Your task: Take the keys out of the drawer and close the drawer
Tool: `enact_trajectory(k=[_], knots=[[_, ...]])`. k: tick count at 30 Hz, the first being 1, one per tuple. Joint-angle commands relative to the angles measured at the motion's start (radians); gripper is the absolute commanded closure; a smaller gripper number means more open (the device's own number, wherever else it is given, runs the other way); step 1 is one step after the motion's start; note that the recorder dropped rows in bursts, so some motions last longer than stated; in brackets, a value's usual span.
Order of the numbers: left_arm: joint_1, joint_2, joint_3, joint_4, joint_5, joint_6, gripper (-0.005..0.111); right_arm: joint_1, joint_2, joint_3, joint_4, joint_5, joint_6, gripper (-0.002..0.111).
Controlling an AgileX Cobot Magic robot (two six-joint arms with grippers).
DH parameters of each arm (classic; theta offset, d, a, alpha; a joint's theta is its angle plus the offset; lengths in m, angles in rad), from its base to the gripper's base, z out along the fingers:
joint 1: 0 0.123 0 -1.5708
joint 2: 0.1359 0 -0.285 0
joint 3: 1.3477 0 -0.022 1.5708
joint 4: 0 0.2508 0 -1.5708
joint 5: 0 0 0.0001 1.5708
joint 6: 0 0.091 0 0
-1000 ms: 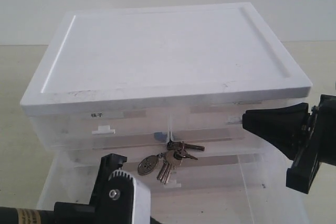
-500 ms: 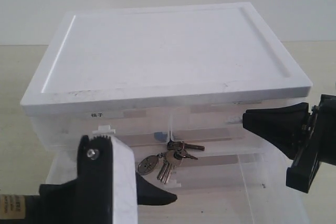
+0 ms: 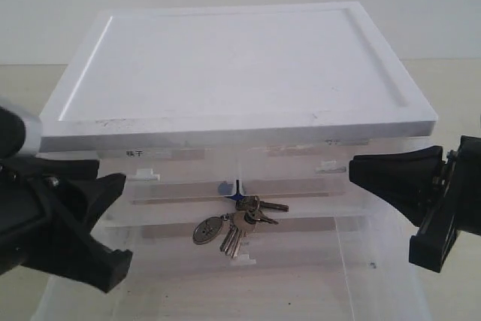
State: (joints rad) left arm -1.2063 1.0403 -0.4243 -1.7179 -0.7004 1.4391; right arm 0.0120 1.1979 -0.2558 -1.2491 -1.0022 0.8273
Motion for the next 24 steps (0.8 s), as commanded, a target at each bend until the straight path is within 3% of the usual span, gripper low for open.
enact_trajectory(k=[1,6,11,18,23,24], knots=[[-0.003,-0.041,0.045,-0.026,0.102,-0.053,0.078,-0.002,-0.001,-0.001,0.016,-0.002,0.006,0.108],[-0.003,-0.084,0.052,-0.026,0.387,0.019,0.078,-0.002,-0.001,-0.001,0.014,-0.002,0.006,0.108],[-0.003,-0.155,0.074,-0.026,0.374,-0.011,0.080,-0.002,-0.001,-0.001,0.008,-0.002,0.011,0.108],[-0.003,-0.222,0.124,-0.026,0.165,0.049,0.082,-0.002,-0.001,-0.001,0.008,-0.002,0.011,0.108],[-0.003,-0.216,0.121,-0.026,0.233,0.051,0.082,-0.002,-0.001,-0.001,0.008,-0.002,0.010,0.108],[-0.003,-0.215,0.121,-0.026,0.305,0.127,0.082,-0.002,-0.001,-0.001,0.003,-0.018,0.010,0.108]])
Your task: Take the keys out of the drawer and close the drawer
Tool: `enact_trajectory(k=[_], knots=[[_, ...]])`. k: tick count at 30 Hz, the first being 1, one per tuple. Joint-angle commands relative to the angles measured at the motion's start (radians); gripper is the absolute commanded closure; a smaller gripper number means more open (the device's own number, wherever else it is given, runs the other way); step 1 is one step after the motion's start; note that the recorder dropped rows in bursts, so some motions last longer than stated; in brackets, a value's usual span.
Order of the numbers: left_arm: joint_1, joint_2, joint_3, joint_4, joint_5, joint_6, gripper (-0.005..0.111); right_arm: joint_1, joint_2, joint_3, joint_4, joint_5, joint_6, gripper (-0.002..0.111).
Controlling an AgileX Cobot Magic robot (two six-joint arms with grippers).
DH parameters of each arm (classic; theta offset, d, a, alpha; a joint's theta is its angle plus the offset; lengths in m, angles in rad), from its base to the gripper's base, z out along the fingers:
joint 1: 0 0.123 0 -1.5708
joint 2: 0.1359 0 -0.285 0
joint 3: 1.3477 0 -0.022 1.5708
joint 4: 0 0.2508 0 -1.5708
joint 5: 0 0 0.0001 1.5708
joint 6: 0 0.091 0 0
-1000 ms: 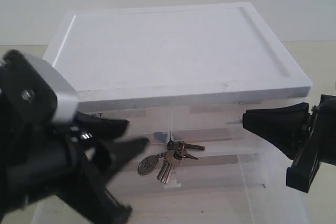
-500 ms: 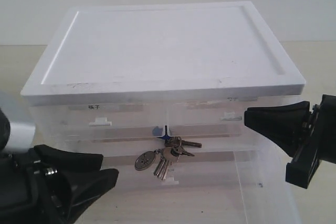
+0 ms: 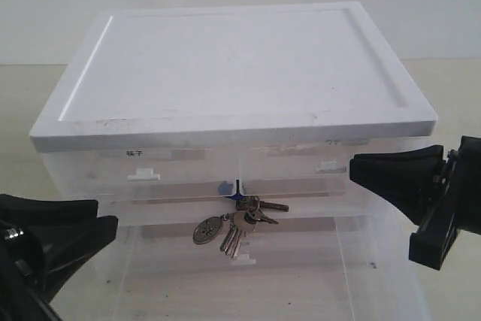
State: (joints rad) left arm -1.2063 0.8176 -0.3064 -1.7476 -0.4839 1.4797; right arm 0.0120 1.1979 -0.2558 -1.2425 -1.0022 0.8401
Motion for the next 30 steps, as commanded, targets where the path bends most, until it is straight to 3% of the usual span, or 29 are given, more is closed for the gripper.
enact_trajectory(k=[1,4,6,11,13,15,17,19,24,30], knots=[[-0.003,0.000,0.004,0.003,0.178,0.162,0.082,-0.002,-0.001,-0.001,-0.012,-0.040,-0.002,0.108],[-0.003,-0.046,0.004,0.003,0.230,0.194,0.088,-0.002,-0.001,-0.001,-0.026,-0.074,-0.005,0.108],[-0.003,-0.111,0.004,0.003,0.230,0.229,0.101,-0.002,-0.001,-0.001,-0.026,-0.073,-0.009,0.108],[-0.003,-0.309,0.006,0.003,0.239,0.292,0.102,-0.002,-0.001,-0.001,-0.034,-0.132,-0.032,0.108],[-0.003,-0.301,0.010,0.003,0.326,0.358,0.102,-0.002,-0.001,-0.001,-0.025,-0.137,-0.038,0.108],[-0.003,-0.226,0.010,0.005,0.381,0.361,0.102,-0.002,-0.001,-0.001,-0.025,-0.137,-0.038,0.108],[-0.003,-0.039,0.001,0.120,0.423,0.364,0.099,-0.002,-0.001,-0.001,-0.028,-0.138,-0.038,0.108],[-0.003,0.241,-0.083,0.261,0.353,0.364,0.087,-0.002,-0.001,-0.001,-0.038,-0.134,-0.038,0.108],[-0.003,0.555,-0.258,0.407,0.222,0.364,0.070,-0.002,-0.001,-0.001,-0.038,-0.138,-0.038,0.108],[-0.003,0.741,-0.371,0.403,0.126,0.311,0.072,-0.002,-0.001,-0.001,-0.046,-0.138,-0.036,0.108]])
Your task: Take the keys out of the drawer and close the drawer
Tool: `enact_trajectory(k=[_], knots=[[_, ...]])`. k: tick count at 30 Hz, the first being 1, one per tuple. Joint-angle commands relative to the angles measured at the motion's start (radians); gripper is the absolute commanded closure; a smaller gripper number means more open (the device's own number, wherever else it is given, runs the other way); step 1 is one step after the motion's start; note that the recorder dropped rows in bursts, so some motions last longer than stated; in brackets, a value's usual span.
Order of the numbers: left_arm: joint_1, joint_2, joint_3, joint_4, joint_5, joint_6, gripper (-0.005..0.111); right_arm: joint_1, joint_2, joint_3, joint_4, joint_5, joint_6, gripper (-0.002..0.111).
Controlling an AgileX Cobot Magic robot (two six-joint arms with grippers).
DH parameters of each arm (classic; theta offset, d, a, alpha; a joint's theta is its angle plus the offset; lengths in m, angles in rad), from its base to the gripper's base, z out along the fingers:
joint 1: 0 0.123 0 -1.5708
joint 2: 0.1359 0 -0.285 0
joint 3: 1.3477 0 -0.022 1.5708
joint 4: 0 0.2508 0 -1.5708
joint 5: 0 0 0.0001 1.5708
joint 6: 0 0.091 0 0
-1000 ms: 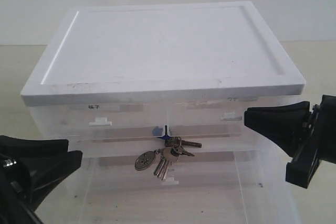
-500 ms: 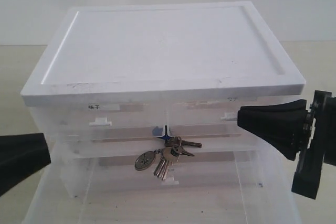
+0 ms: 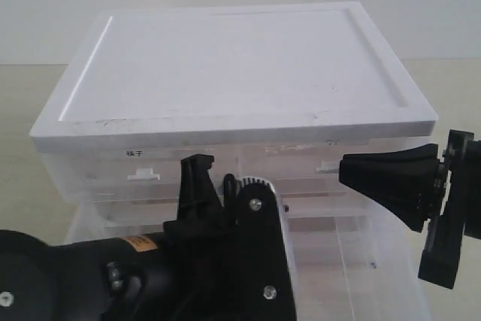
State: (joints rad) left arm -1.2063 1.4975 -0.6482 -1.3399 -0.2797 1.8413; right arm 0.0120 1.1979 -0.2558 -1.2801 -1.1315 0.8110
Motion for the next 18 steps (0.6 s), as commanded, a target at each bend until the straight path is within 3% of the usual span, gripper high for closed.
enact_trajectory(k=[1,4,11,18], knots=[[-0.003,0.065,-0.030,-0.005,-0.115,-0.078,0.074,-0.002,-0.001,-0.001,-0.013,-0.009,-0.007,0.108],[-0.003,0.070,-0.030,-0.003,-0.196,-0.094,0.086,-0.002,-0.001,-0.001,-0.027,-0.009,-0.002,0.108],[-0.023,0.051,-0.030,-0.070,-0.164,-0.096,0.087,-0.002,-0.001,-0.001,-0.081,-0.015,0.025,0.108],[-0.208,-0.181,0.006,-0.076,-0.284,-0.096,0.090,0.000,-0.082,-0.001,-0.121,-0.087,-0.059,0.108]])
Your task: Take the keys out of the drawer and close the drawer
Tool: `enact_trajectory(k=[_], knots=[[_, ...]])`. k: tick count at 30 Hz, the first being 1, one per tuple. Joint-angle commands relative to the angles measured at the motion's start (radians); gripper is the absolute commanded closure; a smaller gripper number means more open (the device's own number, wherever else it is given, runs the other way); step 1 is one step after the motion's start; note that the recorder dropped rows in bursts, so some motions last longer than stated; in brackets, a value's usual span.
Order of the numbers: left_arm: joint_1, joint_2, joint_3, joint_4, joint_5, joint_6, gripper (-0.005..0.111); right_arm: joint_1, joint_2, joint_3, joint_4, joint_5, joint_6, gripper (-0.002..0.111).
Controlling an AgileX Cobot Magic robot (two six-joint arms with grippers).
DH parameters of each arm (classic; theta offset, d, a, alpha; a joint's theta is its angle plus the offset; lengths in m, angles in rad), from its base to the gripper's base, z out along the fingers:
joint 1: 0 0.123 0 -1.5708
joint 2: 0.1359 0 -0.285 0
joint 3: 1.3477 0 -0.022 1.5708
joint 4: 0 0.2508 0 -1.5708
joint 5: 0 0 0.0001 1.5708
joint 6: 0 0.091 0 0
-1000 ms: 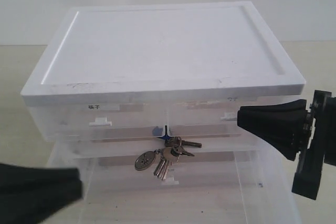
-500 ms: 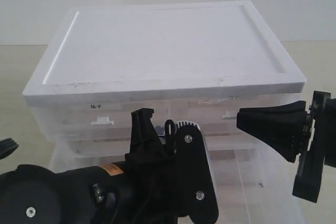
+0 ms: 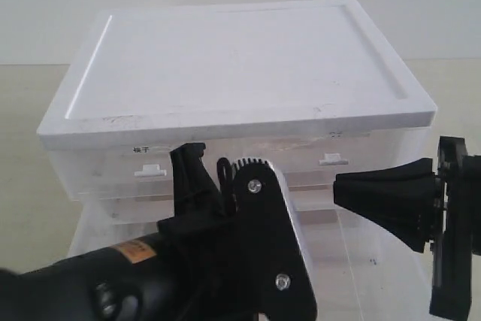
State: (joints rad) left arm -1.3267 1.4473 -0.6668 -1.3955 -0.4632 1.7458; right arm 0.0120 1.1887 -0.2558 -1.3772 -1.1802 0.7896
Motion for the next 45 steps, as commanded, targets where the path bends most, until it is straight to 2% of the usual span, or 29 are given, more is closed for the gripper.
enact_trajectory(k=[1,4,8,16,22,31,40,45], knots=[[-0.111,-0.167,0.029,-0.032,-0.129,0.000,0.091,0.000,-0.108,-0.001,-0.012,-0.010,-0.011,0.108],[-0.152,-0.304,0.059,-0.077,-0.188,-0.004,0.092,0.000,-0.227,-0.001,0.042,0.124,0.039,0.108],[-0.179,-0.473,0.117,-0.093,-0.164,-0.027,0.092,0.000,-0.405,-0.001,0.109,0.229,0.107,0.108],[-0.184,-0.801,0.206,-0.104,-0.027,-0.076,0.092,0.000,-0.662,-0.001,0.171,0.244,0.203,0.108],[-0.184,-0.955,0.210,-0.111,-0.034,-0.076,0.092,0.000,-0.713,-0.001,0.164,0.176,0.237,0.108],[-0.184,-1.082,0.210,-0.108,-0.036,-0.076,0.092,0.000,-0.713,-0.001,0.166,0.133,0.244,0.108],[-0.184,-1.108,0.214,-0.108,-0.036,-0.076,0.092,0.000,-0.713,-0.001,0.166,0.133,0.244,0.108],[-0.163,-1.132,0.214,-0.312,-0.042,0.025,0.092,0.000,-0.713,-0.001,0.166,0.133,0.244,0.108]])
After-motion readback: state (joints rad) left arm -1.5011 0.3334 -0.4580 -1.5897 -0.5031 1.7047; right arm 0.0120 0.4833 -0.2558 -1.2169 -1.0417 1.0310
